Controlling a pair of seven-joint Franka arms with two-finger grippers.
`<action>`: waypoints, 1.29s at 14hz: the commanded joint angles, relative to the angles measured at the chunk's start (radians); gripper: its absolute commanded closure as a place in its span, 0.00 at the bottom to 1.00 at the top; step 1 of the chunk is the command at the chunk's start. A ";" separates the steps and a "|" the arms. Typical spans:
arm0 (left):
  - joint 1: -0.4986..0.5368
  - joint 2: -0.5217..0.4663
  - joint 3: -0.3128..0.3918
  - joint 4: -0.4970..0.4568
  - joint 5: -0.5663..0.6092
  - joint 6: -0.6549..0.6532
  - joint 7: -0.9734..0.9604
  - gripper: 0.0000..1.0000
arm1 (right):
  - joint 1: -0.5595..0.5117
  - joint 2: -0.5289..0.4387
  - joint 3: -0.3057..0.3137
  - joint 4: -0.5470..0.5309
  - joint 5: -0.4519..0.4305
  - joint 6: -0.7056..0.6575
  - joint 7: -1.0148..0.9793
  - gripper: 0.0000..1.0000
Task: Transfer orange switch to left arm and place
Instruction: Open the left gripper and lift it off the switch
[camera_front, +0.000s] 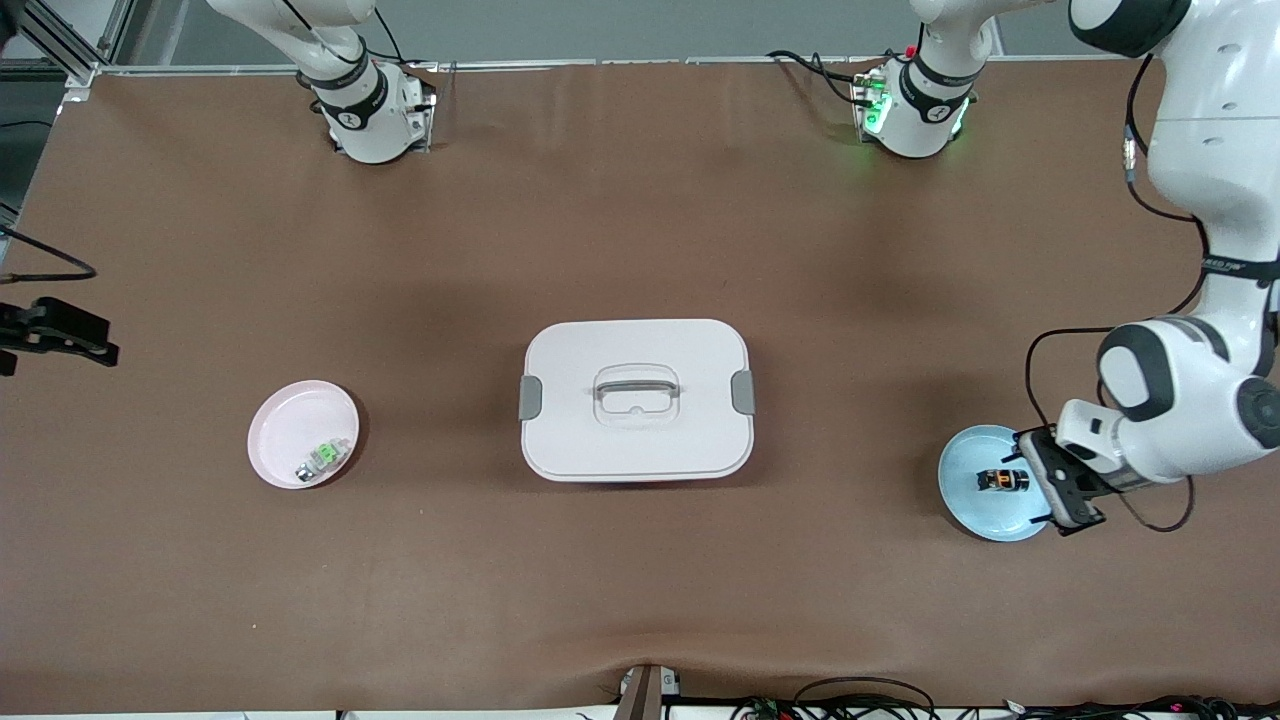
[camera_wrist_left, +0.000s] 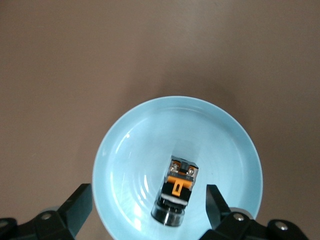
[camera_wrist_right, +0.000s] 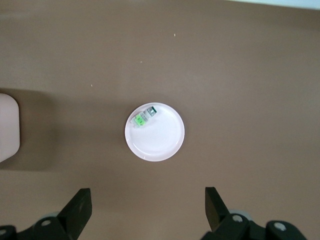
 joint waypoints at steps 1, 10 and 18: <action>0.005 -0.098 -0.001 -0.004 -0.017 -0.096 -0.214 0.00 | -0.055 -0.043 0.016 -0.019 0.043 -0.031 0.007 0.00; -0.004 -0.191 -0.007 0.066 -0.011 -0.301 -0.768 0.00 | -0.053 -0.246 0.015 -0.338 0.032 0.069 0.005 0.00; -0.032 -0.312 -0.018 0.063 0.189 -0.452 -1.095 0.00 | -0.053 -0.357 0.016 -0.510 0.040 0.146 0.007 0.00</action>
